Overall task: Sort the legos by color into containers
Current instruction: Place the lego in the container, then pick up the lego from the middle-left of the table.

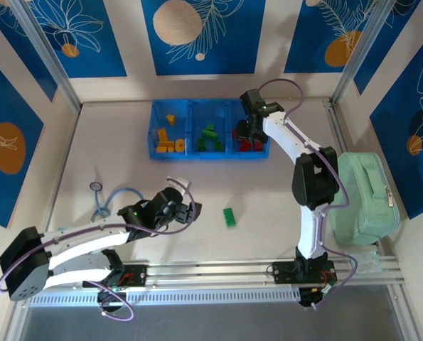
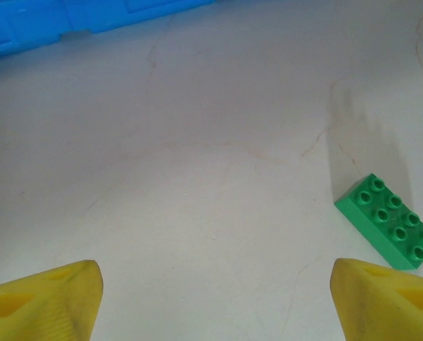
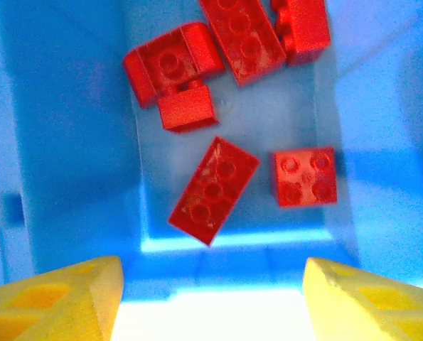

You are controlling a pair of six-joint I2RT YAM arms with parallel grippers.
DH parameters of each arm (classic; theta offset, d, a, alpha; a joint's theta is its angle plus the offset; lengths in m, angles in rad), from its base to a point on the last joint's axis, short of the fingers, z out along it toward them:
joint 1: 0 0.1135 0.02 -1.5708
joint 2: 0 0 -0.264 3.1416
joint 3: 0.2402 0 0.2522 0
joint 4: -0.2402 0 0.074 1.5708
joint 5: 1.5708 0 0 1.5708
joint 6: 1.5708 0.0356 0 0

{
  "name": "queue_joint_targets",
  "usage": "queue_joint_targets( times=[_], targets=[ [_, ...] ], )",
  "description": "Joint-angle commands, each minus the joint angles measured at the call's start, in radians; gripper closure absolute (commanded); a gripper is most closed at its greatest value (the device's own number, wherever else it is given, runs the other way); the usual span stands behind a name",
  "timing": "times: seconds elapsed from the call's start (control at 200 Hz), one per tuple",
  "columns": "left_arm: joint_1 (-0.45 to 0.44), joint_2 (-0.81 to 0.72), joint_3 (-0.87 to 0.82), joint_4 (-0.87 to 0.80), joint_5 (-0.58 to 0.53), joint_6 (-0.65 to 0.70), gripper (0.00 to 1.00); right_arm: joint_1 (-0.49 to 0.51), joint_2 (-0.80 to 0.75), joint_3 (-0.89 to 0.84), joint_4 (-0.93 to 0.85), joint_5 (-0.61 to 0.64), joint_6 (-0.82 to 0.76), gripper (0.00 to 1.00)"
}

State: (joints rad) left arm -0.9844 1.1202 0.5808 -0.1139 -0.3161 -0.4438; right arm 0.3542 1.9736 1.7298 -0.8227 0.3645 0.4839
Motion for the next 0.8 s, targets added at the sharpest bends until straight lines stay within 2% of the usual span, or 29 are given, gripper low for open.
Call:
queue_joint_targets(
  times=[0.0,0.12,0.255,0.41,0.55,0.63,0.795],
  targets=[
    [-0.034,0.075,0.088,-0.040,0.009,0.042,0.16,0.005,-0.137,-0.097,0.048,-0.018,0.028,0.32],
    [-0.089,0.188,0.165,-0.070,0.013,0.039,0.16,-0.001,-0.236,-0.213,0.087,-0.024,0.043,0.31],
    [-0.159,0.308,0.254,-0.110,-0.003,-0.027,0.16,-0.016,-0.330,-0.317,0.116,-0.026,0.063,0.31],
    [-0.228,0.456,0.390,-0.207,-0.039,-0.180,0.17,-0.021,-0.400,-0.416,0.154,-0.047,0.083,0.30],
    [-0.247,0.603,0.525,-0.296,-0.041,-0.343,0.17,-0.024,-0.438,-0.476,0.177,-0.064,0.106,0.30],
    [-0.261,0.666,0.589,-0.397,-0.128,-0.475,0.18,-0.024,-0.467,-0.515,0.196,-0.071,0.117,0.30],
    [-0.263,0.760,0.646,-0.406,-0.115,-0.534,0.23,-0.039,-0.539,-0.611,0.241,-0.094,0.117,0.30]
  ],
)
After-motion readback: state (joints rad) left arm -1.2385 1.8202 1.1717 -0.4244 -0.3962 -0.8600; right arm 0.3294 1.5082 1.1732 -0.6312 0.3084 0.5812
